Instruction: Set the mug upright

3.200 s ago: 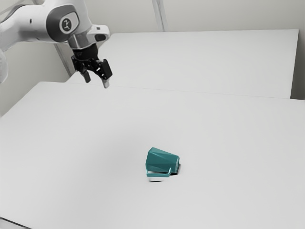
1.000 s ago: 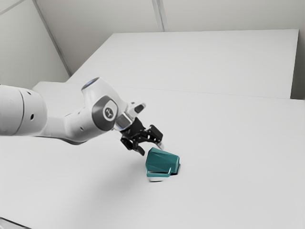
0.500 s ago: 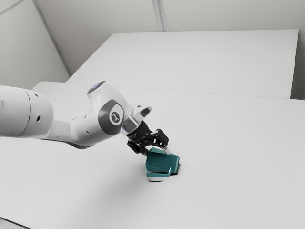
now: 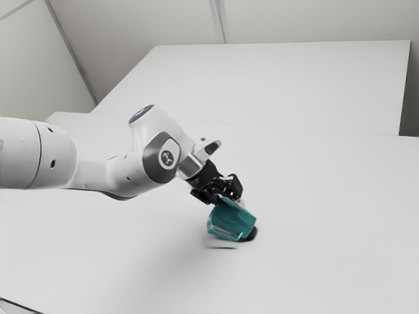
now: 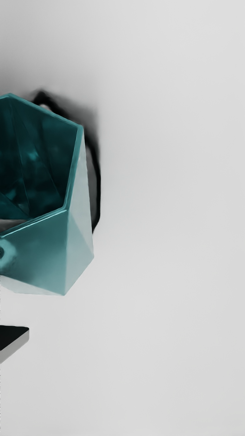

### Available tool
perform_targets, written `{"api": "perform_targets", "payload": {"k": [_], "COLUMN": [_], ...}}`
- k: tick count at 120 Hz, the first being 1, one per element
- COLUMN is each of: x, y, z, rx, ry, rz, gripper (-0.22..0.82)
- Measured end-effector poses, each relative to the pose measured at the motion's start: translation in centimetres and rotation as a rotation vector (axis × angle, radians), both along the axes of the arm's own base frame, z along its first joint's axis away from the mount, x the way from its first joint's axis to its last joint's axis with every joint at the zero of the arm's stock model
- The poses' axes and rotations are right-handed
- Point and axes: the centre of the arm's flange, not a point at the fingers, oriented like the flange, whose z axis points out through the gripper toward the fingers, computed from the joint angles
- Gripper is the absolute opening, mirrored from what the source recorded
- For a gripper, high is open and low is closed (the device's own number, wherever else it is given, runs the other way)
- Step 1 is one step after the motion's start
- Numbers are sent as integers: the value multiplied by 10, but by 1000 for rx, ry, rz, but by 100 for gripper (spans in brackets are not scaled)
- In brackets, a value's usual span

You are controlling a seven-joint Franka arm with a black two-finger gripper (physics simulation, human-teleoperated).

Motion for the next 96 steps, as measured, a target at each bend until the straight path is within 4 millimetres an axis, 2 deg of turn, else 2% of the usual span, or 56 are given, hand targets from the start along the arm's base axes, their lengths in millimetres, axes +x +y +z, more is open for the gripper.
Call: {"api": "perform_targets", "payload": {"k": [24,38,60,96], "x": [-7,-9,-8,2], "y": [-23,-30,-28,-18], "z": [4,6,6,20], "rx": [-4,-6,-4,-3], "ry": [-7,-11,-12,-28], "rz": [-42,-52,-46,-21], "gripper": [8,-3,-13,-17]}}
